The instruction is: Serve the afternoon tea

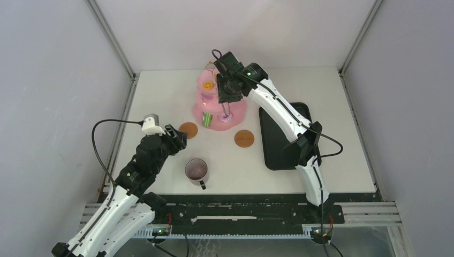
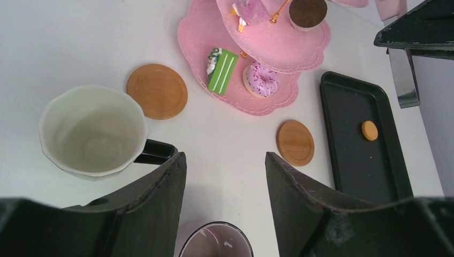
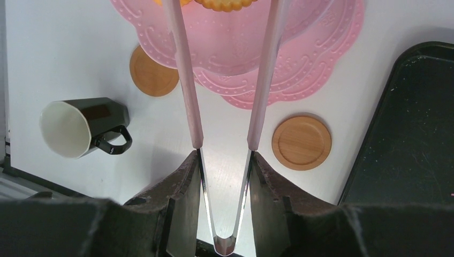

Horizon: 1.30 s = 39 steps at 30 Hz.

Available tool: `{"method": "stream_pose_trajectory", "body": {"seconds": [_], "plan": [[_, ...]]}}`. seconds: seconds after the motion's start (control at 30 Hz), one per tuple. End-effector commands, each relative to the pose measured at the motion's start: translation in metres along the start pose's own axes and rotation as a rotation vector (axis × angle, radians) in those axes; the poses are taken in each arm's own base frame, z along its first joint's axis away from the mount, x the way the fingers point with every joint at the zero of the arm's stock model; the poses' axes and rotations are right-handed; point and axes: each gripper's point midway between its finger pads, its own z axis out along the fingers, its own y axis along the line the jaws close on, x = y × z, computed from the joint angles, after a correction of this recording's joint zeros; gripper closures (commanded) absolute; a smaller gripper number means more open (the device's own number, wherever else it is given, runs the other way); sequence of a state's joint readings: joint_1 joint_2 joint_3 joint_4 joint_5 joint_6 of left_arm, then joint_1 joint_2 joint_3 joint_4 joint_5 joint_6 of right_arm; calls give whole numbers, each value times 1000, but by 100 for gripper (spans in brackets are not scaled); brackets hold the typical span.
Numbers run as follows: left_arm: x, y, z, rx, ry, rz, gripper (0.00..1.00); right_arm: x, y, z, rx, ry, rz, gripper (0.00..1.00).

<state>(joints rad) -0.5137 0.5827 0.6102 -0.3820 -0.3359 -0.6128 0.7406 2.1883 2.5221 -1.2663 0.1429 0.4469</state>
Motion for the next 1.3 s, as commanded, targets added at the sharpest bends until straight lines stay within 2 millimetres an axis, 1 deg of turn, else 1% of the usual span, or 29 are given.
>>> {"method": "stream_pose_trajectory", "body": {"seconds": [0.0, 0.27, 0.43, 0.73, 0.97, 1.13, 1.27], "plan": [[-7, -3, 2, 13, -29, -15, 39, -19, 8, -9, -54, -67, 8, 59], [-7, -4, 2, 16, -28, -20, 39, -18, 4, -9, -50, -59, 15, 54], [-7, -5, 1, 19, -28, -22, 39, -16, 1, -8, -42, -53, 20, 54], [-7, -5, 0, 20, -27, -27, 39, -19, 2, -15, -45, -68, 21, 54], [-9, -5, -1, 21, -29, -28, 39, -24, -4, -21, -27, -92, 20, 54], [-10, -6, -1, 22, -28, -26, 39, -28, -8, -23, -9, -116, 6, 55], [-11, -6, -2, 20, -29, -24, 39, -30, -8, -26, -2, -134, -10, 55]]}}
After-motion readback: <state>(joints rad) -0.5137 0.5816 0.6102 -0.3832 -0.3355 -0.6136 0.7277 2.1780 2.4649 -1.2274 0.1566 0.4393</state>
